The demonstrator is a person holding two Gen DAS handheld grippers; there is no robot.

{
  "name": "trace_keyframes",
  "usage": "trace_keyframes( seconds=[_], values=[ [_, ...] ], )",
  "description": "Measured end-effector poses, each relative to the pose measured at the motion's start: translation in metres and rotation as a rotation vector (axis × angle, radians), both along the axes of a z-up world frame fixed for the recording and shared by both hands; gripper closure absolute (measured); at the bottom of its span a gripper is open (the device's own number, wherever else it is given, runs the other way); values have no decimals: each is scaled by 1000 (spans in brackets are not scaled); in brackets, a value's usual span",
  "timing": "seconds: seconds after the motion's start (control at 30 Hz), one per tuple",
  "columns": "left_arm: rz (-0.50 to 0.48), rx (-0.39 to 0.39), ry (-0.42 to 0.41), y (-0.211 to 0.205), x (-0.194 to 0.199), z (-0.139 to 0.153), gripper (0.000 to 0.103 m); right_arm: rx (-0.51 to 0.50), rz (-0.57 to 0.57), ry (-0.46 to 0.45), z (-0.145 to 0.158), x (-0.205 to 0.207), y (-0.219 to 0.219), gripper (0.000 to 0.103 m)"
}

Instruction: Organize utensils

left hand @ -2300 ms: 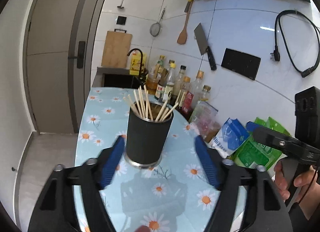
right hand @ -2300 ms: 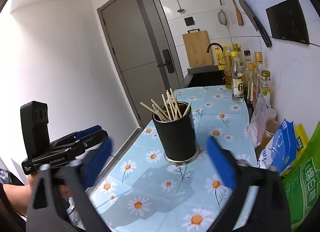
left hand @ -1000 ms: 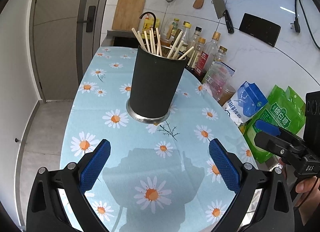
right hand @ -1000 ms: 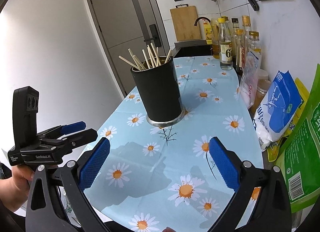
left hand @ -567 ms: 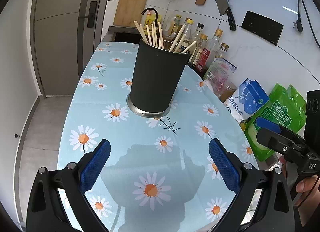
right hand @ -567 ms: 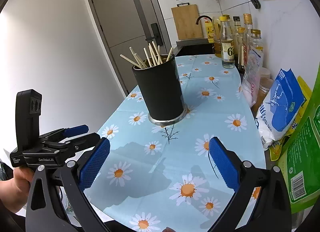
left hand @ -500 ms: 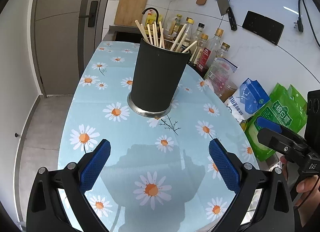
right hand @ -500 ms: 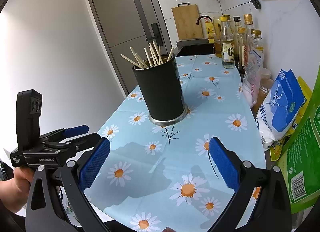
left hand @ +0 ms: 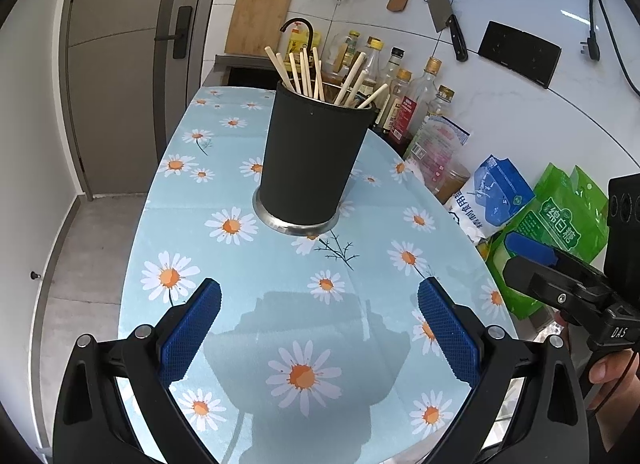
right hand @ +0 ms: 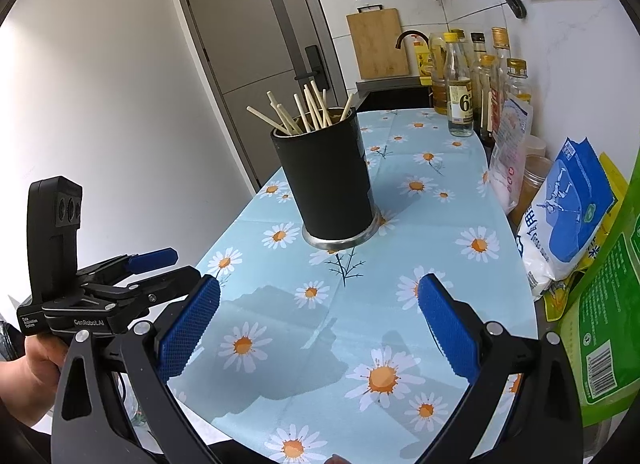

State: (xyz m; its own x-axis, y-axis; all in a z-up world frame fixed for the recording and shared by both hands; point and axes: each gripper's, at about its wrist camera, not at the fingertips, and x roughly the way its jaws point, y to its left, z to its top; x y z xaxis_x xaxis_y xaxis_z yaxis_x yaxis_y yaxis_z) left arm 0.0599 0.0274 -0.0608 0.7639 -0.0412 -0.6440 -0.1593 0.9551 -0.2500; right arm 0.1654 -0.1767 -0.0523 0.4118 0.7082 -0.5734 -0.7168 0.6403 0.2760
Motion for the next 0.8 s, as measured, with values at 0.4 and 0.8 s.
trace_keyframes(
  seconds=[0.4, 0.8],
  values=[
    [10, -7, 1, 4, -1, 0, 7, -5, -4, 1, 0, 1, 2, 5],
    [12, 0, 1, 3, -1, -1, 7, -11, -6, 11, -2, 1, 4, 5]
  ],
)
